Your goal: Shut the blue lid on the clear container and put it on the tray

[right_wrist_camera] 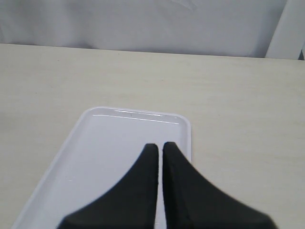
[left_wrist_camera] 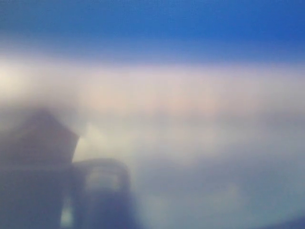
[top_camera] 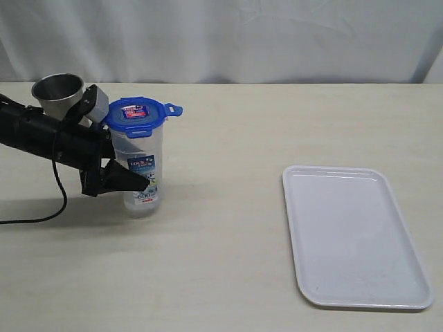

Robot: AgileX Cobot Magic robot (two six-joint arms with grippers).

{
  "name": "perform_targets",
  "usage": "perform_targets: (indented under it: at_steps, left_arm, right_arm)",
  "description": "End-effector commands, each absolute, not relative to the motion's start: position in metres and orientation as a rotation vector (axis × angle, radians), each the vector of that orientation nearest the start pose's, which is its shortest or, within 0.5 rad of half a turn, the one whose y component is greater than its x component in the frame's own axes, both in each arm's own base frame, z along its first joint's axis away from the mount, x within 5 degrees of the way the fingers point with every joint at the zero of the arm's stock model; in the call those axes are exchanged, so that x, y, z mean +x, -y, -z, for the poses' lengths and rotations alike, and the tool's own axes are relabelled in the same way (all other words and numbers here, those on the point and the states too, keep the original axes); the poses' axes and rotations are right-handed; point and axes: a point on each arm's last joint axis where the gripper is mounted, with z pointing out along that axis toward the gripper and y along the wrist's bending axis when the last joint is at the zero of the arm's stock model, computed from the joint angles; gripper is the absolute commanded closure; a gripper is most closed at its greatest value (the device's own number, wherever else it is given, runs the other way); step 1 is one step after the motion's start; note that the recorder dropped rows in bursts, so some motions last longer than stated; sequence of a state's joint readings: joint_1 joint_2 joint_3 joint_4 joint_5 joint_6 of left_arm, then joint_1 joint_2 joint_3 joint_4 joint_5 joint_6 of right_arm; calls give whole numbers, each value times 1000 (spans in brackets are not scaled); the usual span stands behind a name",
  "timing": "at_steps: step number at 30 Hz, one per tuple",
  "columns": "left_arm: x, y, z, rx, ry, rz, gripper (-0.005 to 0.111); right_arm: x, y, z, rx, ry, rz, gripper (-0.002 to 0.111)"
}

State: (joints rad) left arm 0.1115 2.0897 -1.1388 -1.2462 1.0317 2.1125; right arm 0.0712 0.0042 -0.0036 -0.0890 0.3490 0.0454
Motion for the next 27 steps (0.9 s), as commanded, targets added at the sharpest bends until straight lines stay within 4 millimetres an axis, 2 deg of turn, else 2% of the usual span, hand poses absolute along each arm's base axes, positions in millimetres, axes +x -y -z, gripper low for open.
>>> perform_targets:
  at_steps: [1, 8, 10, 14, 17, 21, 24, 27]
  left_arm:
    - [370, 38, -128, 1254, -1879, 869, 107]
    - [369, 40, -130, 1250, -1863, 896, 107]
    - [369, 40, -130, 1247, -1861, 899, 107]
    - [369, 40, -131, 1248, -1859, 902, 107]
    - [369, 40, -131, 1248, -1859, 902, 107]
    - [369, 40, -131, 1248, -1859, 902, 107]
    - [369, 40, -131, 1248, -1859, 902, 107]
    - [369, 40, -131, 1248, -1859, 902, 107]
  right_arm:
    - [53, -1, -182, -87, -1826, 11, 104]
    - [55, 1, -189, -161, -1740, 106, 104]
    - [56, -1, -198, -182, -1647, 116, 104]
    - [55, -5, -220, -110, -1398, -7, 104]
    - [49, -2, -241, 106, -1169, -255, 104]
    - [43, -5, -255, 52, -1035, -267, 104]
    - [36, -8, -285, 60, -969, -371, 104]
    - [43, -12, -320, 9, -1014, -361, 104]
